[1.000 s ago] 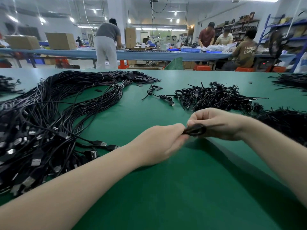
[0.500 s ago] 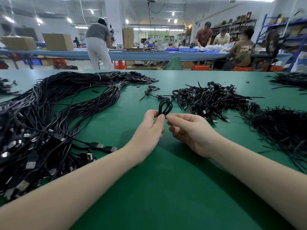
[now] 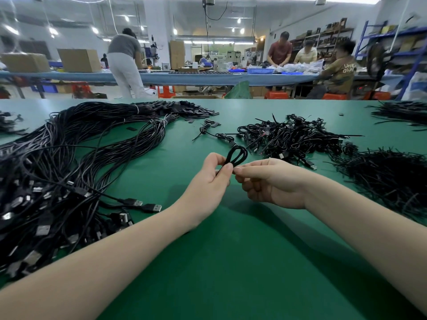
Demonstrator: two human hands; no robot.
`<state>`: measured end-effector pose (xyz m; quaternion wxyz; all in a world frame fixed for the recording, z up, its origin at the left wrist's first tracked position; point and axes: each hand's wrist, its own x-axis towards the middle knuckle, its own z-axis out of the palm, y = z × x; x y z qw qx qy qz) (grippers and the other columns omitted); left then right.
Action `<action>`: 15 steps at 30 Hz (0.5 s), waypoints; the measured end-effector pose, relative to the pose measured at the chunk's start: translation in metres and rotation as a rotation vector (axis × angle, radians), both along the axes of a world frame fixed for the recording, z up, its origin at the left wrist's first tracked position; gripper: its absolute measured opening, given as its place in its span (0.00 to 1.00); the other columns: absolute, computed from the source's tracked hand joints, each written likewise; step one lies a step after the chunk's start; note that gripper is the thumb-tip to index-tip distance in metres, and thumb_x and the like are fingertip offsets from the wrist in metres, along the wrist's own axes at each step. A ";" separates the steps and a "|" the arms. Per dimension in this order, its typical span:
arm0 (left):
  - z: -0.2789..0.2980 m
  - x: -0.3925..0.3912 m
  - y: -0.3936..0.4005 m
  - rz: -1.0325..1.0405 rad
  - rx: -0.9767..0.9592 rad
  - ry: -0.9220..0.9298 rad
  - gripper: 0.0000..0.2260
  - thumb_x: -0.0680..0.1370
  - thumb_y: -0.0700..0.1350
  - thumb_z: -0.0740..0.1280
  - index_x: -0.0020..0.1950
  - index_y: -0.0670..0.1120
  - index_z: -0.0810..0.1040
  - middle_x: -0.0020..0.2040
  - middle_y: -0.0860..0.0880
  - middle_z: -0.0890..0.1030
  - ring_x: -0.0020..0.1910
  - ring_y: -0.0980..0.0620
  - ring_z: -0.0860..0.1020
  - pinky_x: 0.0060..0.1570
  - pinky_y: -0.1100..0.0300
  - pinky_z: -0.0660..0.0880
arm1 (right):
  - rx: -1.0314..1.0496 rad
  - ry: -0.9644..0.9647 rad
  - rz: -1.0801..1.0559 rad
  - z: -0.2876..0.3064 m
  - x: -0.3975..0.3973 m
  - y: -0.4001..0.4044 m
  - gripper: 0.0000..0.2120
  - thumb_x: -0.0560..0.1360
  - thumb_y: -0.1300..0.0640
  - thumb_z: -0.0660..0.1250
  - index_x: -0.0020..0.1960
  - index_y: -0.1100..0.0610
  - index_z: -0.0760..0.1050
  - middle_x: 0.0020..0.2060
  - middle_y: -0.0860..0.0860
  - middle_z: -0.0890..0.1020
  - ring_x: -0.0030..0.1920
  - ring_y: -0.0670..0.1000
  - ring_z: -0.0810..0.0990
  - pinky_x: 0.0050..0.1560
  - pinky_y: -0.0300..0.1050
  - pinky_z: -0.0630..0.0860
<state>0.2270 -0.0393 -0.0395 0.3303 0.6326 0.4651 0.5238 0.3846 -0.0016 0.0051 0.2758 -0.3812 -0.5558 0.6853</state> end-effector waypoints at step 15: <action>0.016 0.005 -0.006 0.048 -0.272 -0.238 0.15 0.82 0.52 0.56 0.47 0.42 0.73 0.35 0.45 0.84 0.31 0.51 0.80 0.26 0.68 0.70 | 1.124 -0.372 -0.322 -0.017 -0.009 0.004 0.07 0.74 0.59 0.71 0.38 0.50 0.78 0.31 0.42 0.79 0.31 0.38 0.74 0.34 0.27 0.67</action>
